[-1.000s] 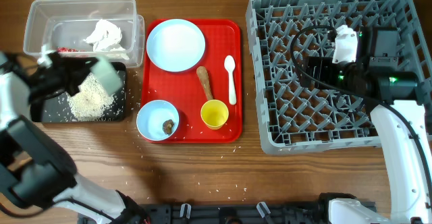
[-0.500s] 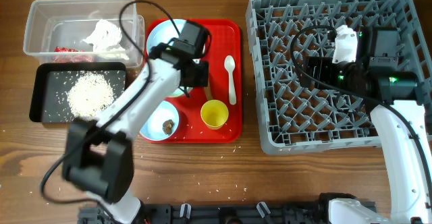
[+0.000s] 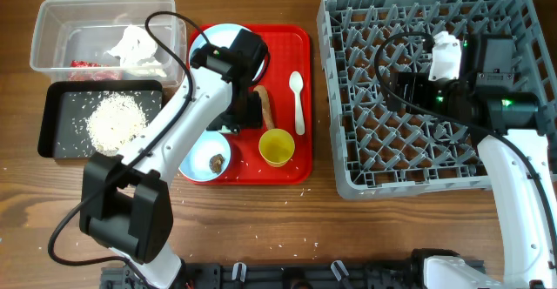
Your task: Sort waste into correct bins and load items into the dishwasher rack
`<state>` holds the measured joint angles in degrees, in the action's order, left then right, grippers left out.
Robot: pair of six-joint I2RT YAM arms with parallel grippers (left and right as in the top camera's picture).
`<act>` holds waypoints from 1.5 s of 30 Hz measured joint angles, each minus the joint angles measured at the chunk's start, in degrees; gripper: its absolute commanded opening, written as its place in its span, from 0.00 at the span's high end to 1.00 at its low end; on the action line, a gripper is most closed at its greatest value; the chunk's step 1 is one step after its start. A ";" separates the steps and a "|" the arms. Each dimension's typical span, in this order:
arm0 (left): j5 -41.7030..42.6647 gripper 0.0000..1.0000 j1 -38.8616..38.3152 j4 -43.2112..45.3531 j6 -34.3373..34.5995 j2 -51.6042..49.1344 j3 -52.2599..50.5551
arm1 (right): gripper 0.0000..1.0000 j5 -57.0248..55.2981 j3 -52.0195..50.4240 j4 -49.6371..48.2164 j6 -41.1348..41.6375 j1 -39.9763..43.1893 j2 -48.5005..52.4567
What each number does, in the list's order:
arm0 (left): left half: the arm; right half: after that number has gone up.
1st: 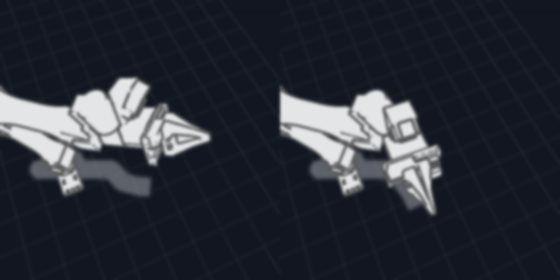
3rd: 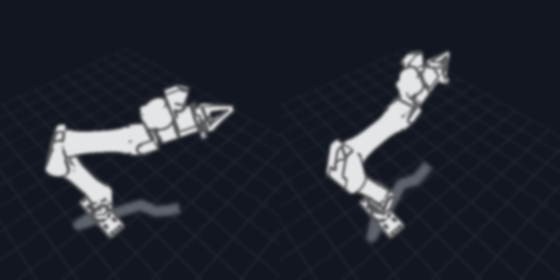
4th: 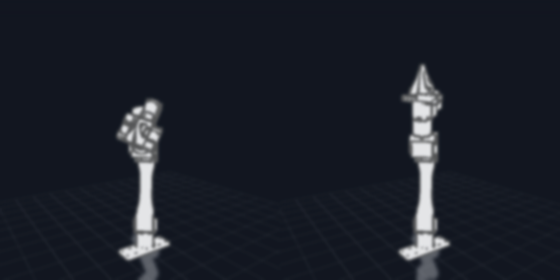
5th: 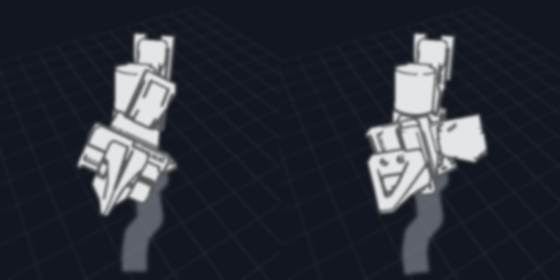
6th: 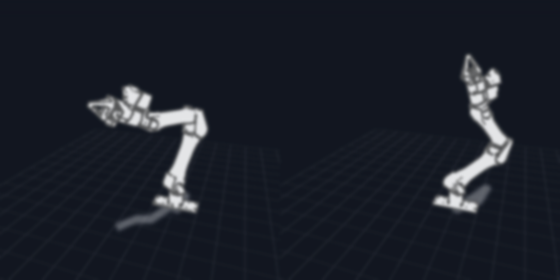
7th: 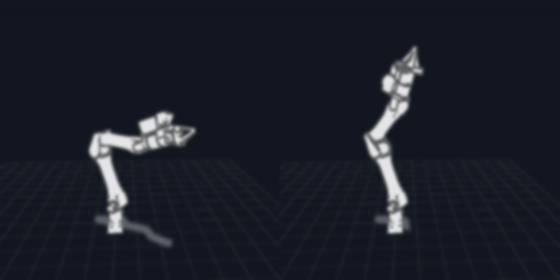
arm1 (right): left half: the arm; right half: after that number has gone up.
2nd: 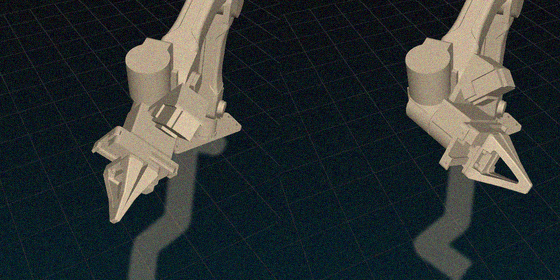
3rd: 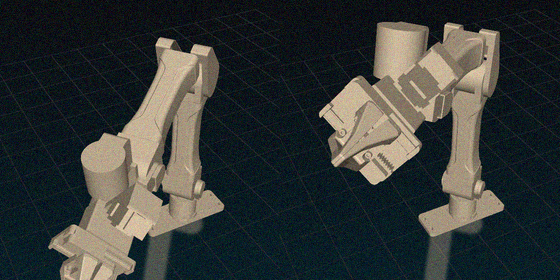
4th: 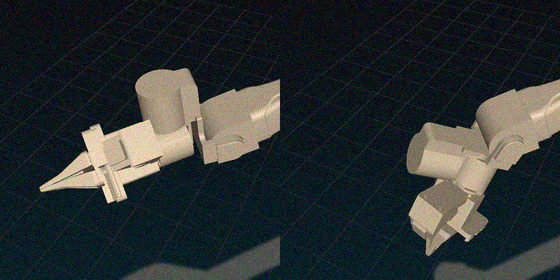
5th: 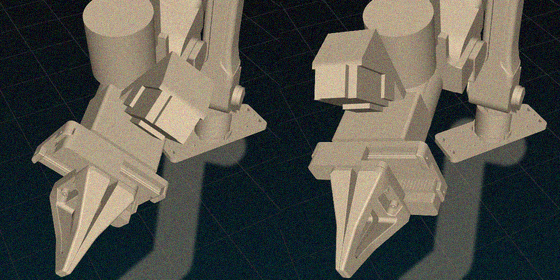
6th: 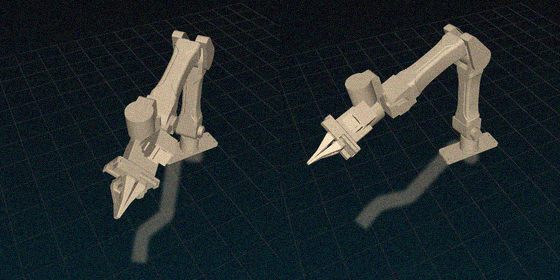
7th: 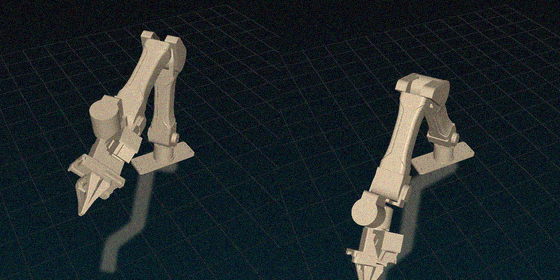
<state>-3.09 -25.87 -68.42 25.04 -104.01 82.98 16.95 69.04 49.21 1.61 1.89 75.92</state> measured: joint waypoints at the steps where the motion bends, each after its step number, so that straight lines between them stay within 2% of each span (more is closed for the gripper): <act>1: 0.15 0.52 0.00 1.57 0.44 0.00 -2.34 | 0.00 0.00 0.00 -0.13 0.00 0.00 0.00; 4: 0.13 0.57 0.00 7.52 1.99 -0.04 -10.64 | 0.00 0.00 0.00 0.07 0.00 0.00 0.00; 8: -0.48 0.78 0.00 12.37 4.31 -0.04 -15.43 | 0.00 0.00 0.00 0.04 0.00 0.00 0.00; 11: -0.52 0.77 0.00 13.33 5.11 -0.02 -15.61 | 0.00 0.00 0.00 0.04 0.02 0.00 0.00; 12: -0.52 0.81 0.00 13.88 5.11 -0.02 -15.76 | 0.00 0.00 0.00 0.04 0.00 0.00 0.00; 13: -0.55 0.94 0.00 14.60 5.14 -0.02 -16.09 | 0.00 0.00 0.00 0.02 0.00 0.00 0.00; 14: -0.55 0.96 0.00 15.15 5.14 -0.04 -16.50 | 0.00 0.00 0.00 0.00 0.00 0.00 0.00; 18: -1.38 0.96 -0.02 13.03 5.66 -0.02 -17.05 | 0.00 0.00 0.00 -0.39 0.00 0.00 0.00; 20: -1.55 0.96 0.00 8.74 5.40 -0.02 -15.65 | 0.00 0.00 0.00 -0.87 0.00 0.00 0.00; 23: -1.29 0.96 0.00 -0.70 4.20 -0.02 -6.51 | 0.00 0.02 0.00 -1.81 0.00 0.00 0.00; 26: 0.90 0.96 1.29 -2.62 -0.37 0.37 2.71 | 0.00 0.13 0.00 -5.57 0.74 0.00 0.00; 28: 3.28 0.96 5.53 -2.60 -3.32 1.31 5.16 | 0.00 0.20 0.00 -6.21 1.57 0.00 0.00; 32: 14.32 0.96 21.79 -2.75 -9.49 2.01 5.22 | 0.00 0.20 0.00 -6.01 2.01 0.00 0.00; 35: 32.17 0.96 37.24 -2.78 -16.22 2.01 5.22 | 0.00 0.20 0.00 -5.99 2.21 0.00 0.00; 39: 47.60 0.96 51.84 -2.80 -22.77 2.01 5.22 | 0.00 0.20 0.00 -5.53 2.21 0.00 0.00; 43: 59.69 0.96 63.30 -2.82 -24.63 2.01 5.22 | 0.00 0.20 0.00 -4.04 2.23 0.00 0.00; 45: 63.14 0.96 67.04 -2.80 -24.87 2.01 5.22 | 0.00 0.20 0.00 -3.98 2.23 0.00 0.00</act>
<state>60.05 41.17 -71.22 0.16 -102.00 88.20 17.15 69.04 45.23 3.84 1.89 75.92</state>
